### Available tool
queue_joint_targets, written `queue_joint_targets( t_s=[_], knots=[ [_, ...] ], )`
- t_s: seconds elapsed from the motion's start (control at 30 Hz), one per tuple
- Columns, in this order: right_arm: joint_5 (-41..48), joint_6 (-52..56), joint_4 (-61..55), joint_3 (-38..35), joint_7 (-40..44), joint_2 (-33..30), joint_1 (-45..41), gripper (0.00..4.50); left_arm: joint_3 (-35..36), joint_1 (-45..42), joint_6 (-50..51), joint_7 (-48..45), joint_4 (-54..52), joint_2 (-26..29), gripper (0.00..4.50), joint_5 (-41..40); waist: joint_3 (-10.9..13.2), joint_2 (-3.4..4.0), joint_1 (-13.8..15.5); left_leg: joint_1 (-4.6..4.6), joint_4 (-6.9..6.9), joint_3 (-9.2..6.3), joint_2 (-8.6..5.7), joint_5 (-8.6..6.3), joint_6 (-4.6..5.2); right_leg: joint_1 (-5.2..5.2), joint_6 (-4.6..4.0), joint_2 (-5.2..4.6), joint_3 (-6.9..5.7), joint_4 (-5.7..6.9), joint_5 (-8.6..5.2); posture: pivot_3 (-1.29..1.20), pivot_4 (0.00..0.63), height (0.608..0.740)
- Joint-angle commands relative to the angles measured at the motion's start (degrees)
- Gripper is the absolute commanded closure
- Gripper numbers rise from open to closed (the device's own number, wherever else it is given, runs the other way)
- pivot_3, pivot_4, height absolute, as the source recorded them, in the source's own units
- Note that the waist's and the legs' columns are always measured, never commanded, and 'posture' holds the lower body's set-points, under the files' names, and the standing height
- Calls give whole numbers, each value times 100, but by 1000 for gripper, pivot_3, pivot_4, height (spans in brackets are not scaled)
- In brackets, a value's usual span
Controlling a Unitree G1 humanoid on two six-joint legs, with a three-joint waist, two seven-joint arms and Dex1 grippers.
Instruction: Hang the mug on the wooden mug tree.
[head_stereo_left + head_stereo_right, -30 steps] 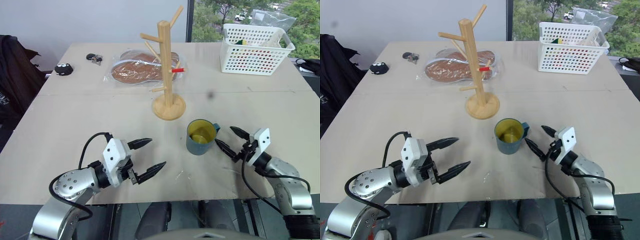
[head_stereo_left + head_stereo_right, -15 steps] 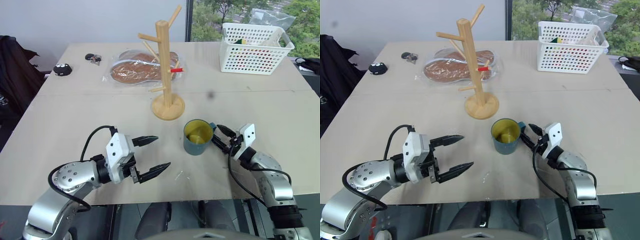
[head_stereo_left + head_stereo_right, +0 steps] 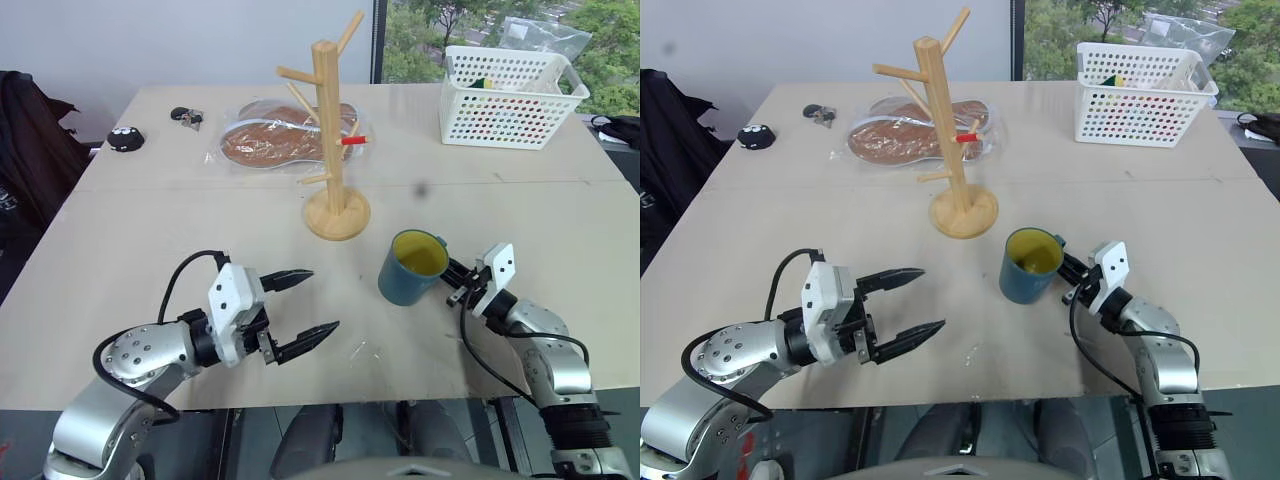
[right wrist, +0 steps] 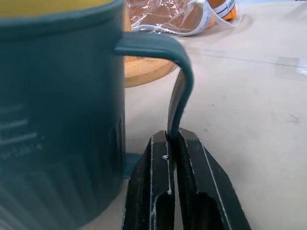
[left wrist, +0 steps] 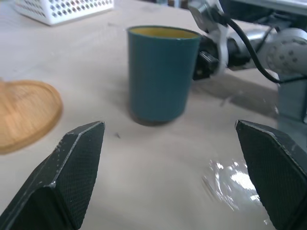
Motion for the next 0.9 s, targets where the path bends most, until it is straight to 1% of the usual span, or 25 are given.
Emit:
queue_joint_targets(
  t_s=[0.03,0.13,0.23,0.33,0.4,0.53,0.63,0.77,0.9],
  knots=[
    [164,-4,-292,-231,172,-261,-180,4444,85,3,-66,70,-297,-58,0,-153,0,0,-1,0,0,1,0,0,0,0,0,0,1,0,0,0,150,740],
    [302,446,-378,-247,495,-748,-475,4444,124,20,-191,111,-339,-200,0,-241,6,9,-6,0,1,1,0,0,0,1,0,1,0,-1,0,0,150,740],
    [418,926,-450,-198,861,-1275,-996,4444,207,-10,-506,206,-341,-506,0,-275,8,12,-9,-1,1,10,-1,-1,2,1,1,-3,7,-5,0,0,150,740],
    [489,1160,-314,-144,1167,-1593,-1839,4444,324,-134,-847,478,-235,-915,0,-239,7,11,-9,0,0,6,4,-2,4,0,-1,0,3,-6,0,0,150,740],
    [374,1065,-60,19,1568,-1756,-2555,4444,436,-361,-992,884,-161,-1288,0,-310,9,14,-5,-3,1,8,5,-1,3,-3,-2,1,4,-6,2,0,150,740],
    [-62,423,932,432,2330,-1811,-3877,4444,415,-912,-1304,1522,-14,-1727,0,202,5,6,9,-7,5,2,1,5,-7,-3,-2,-1,-4,-9,4,0,150,740],
    [-454,-392,2052,696,2810,-1681,-4837,4444,281,-1188,-1486,2149,-14,-2133,0,658,7,1,9,-14,5,-2,-4,11,-18,-4,-2,-3,-9,-14,4,0,150,740],
    [-925,-1506,3544,978,3373,-1500,-5859,4444,-117,-1112,-1619,2499,-206,-2498,0,1061,7,0,0,-28,3,6,-8,10,-17,-25,-1,-10,0,-15,5,0,150,740],
    [-1229,-2297,4595,1103,3759,-1298,-6561,4444,-266,-899,-1765,2710,-244,-2705,0,1286,7,0,-10,-84,0,6,-5,11,-19,-84,-2,-9,2,-10,6,0,150,740]
  ],
)
